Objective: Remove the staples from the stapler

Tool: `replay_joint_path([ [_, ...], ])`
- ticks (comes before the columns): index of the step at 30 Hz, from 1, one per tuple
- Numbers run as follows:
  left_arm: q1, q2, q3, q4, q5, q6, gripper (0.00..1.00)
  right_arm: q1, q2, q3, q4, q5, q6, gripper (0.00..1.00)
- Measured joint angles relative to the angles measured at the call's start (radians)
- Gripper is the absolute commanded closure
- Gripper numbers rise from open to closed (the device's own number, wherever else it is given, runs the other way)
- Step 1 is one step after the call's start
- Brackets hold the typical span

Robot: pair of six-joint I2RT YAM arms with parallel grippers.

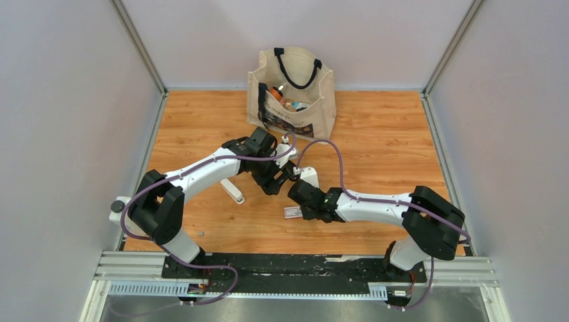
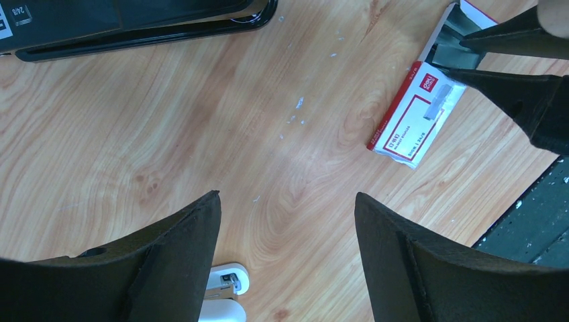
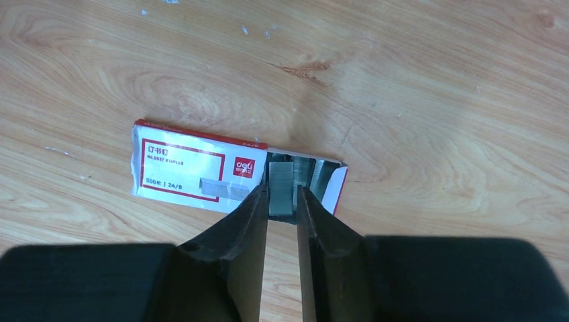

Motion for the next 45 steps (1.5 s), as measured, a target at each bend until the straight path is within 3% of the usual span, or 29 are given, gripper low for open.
replay_joint_path([
  [6,0.0,0.0,0.0,0.0,0.0,0.0,0.19,0.0,0.0,0.0,0.002,-0.001,-0.007,0.6],
  [19,0.0,-0.003,-0.007,0.004,0.01,0.0,0.19,0.0,-0.187,-0.054,0.049,-0.002,-0.006,0.64],
  [27,-0.009,-0.003,-0.023,0.009,0.015,0.047,0.27,-0.045,-0.324,-0.147,0.061,-0.019,0.041,0.78],
  [33,-0.076,-0.003,-0.083,0.034,-0.052,0.134,0.28,-0.181,-0.39,-0.307,0.098,-0.14,0.108,0.8],
  [45,-0.122,0.062,-0.097,0.057,-0.161,0.18,0.28,-0.37,-0.374,-0.426,0.348,-0.439,0.194,0.84],
])
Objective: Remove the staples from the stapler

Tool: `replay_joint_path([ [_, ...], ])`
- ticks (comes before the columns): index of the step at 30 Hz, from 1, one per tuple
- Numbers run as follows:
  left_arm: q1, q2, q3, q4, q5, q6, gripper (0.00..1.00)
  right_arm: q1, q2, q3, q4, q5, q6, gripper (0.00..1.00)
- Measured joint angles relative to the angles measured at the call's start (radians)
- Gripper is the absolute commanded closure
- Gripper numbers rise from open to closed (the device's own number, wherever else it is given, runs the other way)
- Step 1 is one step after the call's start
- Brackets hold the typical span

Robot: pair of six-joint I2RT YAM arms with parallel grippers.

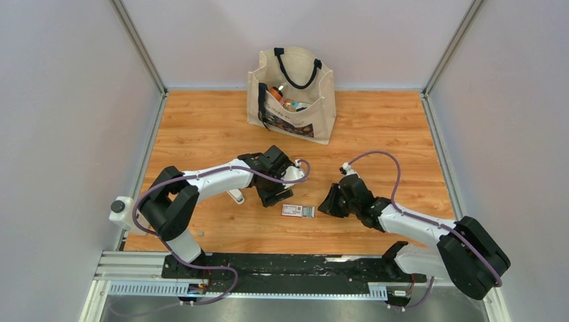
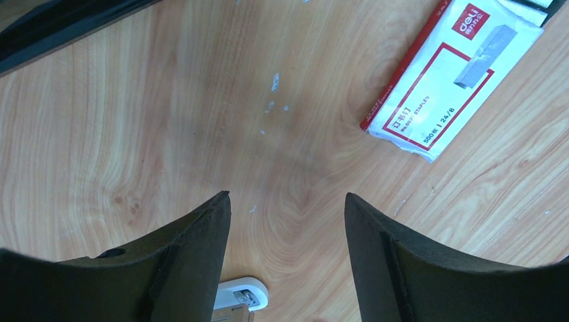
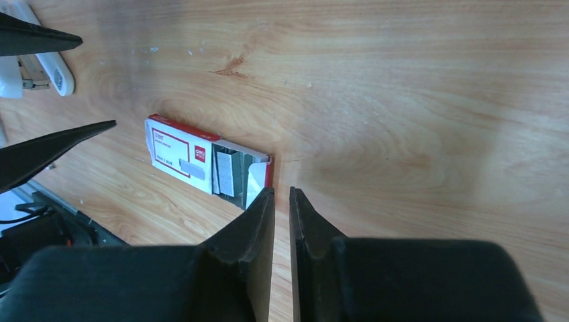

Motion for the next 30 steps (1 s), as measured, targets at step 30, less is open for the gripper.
replay_joint_path([
  [30,-0.105,0.083,0.056,-0.014,-0.06,-0.013,0.27,-0.036,0.147,-0.028,0.189,-0.173,0.048,0.89],
])
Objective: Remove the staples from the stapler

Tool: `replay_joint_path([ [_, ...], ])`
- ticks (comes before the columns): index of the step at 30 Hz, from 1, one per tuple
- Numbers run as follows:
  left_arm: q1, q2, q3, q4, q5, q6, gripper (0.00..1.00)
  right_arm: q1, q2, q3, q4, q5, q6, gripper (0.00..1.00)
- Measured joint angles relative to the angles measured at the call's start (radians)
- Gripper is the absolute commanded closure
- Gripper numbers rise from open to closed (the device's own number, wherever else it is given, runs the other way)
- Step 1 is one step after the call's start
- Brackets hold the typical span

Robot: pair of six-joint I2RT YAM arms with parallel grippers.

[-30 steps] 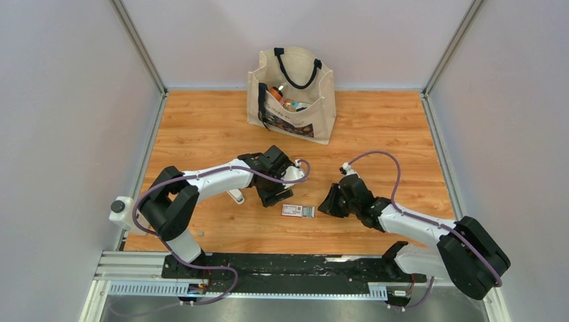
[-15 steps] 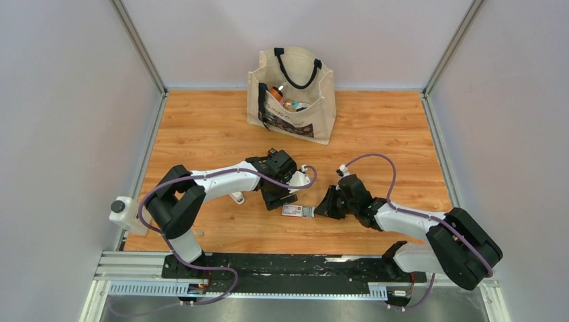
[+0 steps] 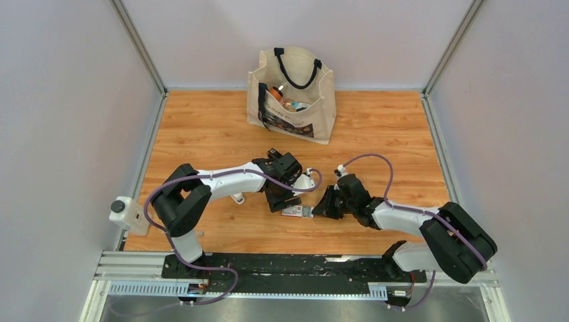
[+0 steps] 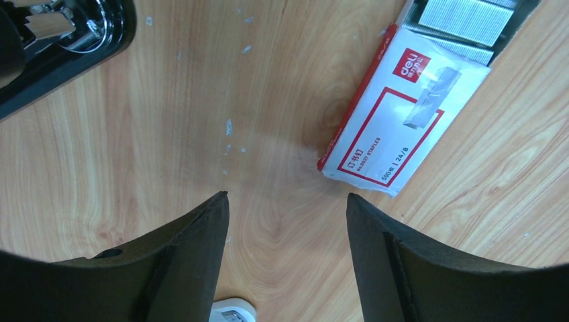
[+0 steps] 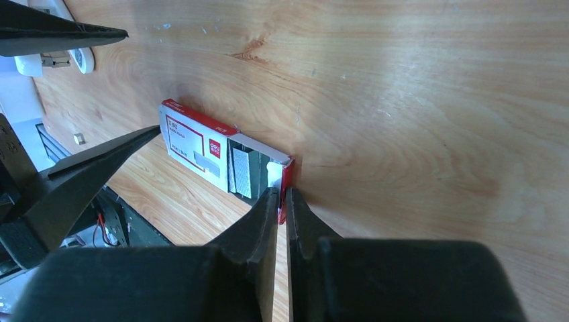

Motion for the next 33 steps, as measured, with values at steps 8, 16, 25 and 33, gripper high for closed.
replay_joint_path([
  [8,-0.02,0.024,0.011,-0.002,0.001,-0.003,0.27,0.0,0.022,0.006,0.019,-0.018,0.003,0.92],
  [16,-0.022,0.031,0.014,-0.003,0.002,-0.006,0.27,0.0,0.077,0.035,0.048,-0.047,0.004,0.93],
  [25,-0.022,0.032,0.019,-0.008,0.004,-0.007,0.27,0.002,0.118,0.056,0.067,-0.079,0.003,0.93],
  [33,-0.023,0.036,0.022,-0.01,0.004,-0.014,0.27,0.016,0.166,0.093,0.076,-0.104,0.002,0.93],
])
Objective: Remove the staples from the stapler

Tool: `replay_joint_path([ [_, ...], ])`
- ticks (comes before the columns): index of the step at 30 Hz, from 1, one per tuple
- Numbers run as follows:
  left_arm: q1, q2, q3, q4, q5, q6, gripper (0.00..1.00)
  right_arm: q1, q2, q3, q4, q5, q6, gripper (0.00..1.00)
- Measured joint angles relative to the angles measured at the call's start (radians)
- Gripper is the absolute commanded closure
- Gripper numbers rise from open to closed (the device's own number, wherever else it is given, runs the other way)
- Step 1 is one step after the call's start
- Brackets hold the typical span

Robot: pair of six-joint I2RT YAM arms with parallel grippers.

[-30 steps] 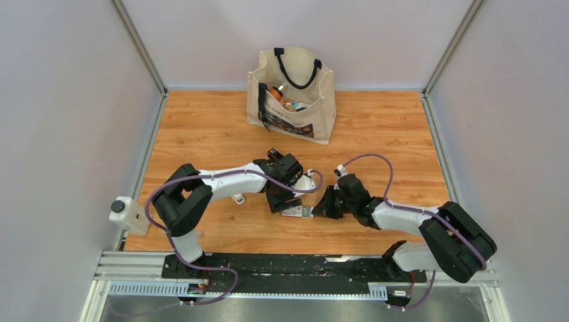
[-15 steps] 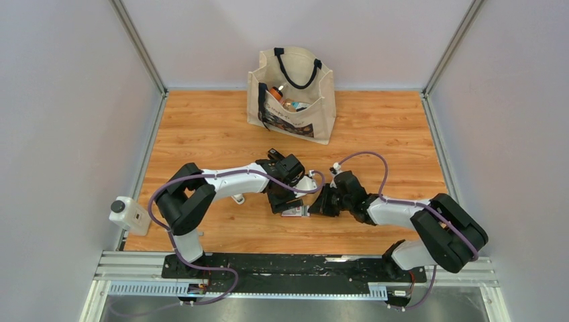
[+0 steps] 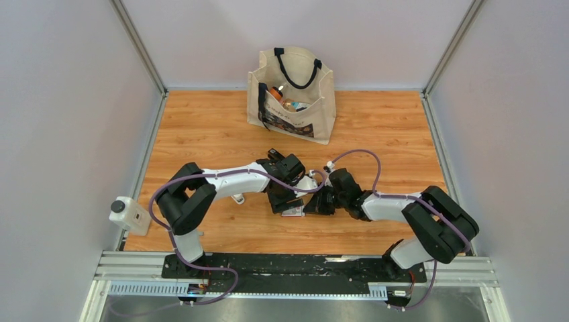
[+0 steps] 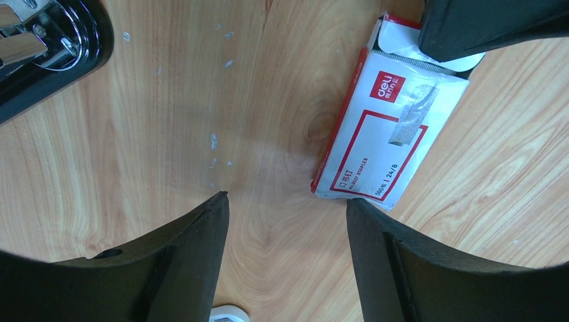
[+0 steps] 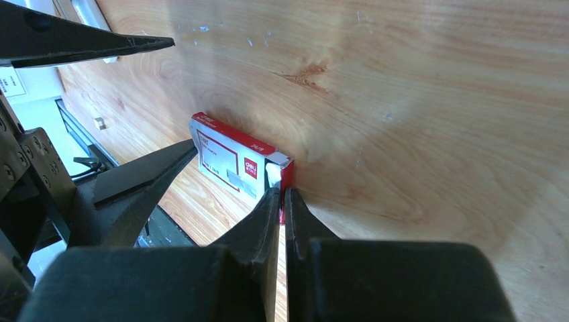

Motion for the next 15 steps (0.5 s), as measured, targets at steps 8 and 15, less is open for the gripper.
replay_joint_path([
  [8,-0.002,0.008,0.012,-0.011,0.0,-0.003,0.27,0.005,0.002,0.002,0.003,-0.002,0.0,0.86],
  [15,-0.003,0.01,0.016,-0.013,-0.001,-0.004,0.27,0.005,0.008,0.001,0.015,-0.011,0.005,0.71],
])
